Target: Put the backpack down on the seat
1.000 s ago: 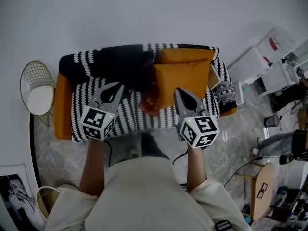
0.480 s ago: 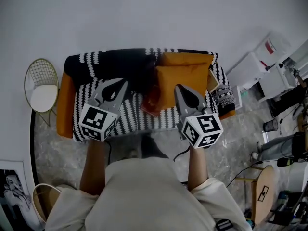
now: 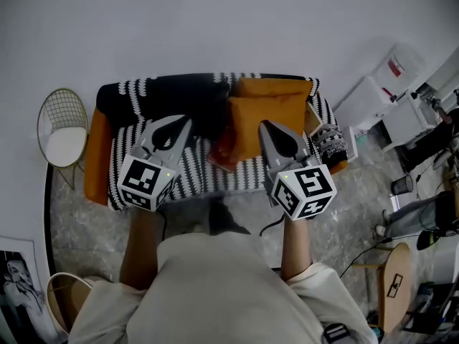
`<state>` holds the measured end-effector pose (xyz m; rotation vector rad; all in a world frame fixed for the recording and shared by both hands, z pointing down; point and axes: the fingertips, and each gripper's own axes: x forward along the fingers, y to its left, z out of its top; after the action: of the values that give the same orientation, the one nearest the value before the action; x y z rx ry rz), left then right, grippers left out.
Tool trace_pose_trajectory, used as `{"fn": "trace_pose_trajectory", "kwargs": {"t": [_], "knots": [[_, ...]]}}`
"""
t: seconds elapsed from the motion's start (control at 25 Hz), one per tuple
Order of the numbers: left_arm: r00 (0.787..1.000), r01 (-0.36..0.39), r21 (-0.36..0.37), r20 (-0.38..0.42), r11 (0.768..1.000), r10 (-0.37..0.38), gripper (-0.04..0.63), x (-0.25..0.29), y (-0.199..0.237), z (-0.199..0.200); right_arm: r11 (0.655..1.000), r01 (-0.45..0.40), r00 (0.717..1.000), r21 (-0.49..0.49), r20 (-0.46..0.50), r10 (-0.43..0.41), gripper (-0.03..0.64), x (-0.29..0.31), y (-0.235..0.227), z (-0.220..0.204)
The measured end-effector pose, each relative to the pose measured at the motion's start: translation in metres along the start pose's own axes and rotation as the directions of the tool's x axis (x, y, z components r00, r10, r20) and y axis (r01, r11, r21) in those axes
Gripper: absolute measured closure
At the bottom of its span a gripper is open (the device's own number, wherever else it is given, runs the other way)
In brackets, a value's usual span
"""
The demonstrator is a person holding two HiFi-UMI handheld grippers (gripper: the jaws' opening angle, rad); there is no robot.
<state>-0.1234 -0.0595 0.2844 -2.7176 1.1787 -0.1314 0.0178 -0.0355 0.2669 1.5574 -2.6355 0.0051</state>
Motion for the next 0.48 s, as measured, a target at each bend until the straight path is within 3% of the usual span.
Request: {"fn": "trace_pose_trajectory", "kwargs": {"t": [0.48], "knots": [[0.999,-0.003,0.043,0.037,0.999,0.001,0.591,-0.022,-0.024,0.021,0.998,0.022,0.997,-0.066,-0.07,-0.026,0.611,-0.018,0.008,-0.01]]}}
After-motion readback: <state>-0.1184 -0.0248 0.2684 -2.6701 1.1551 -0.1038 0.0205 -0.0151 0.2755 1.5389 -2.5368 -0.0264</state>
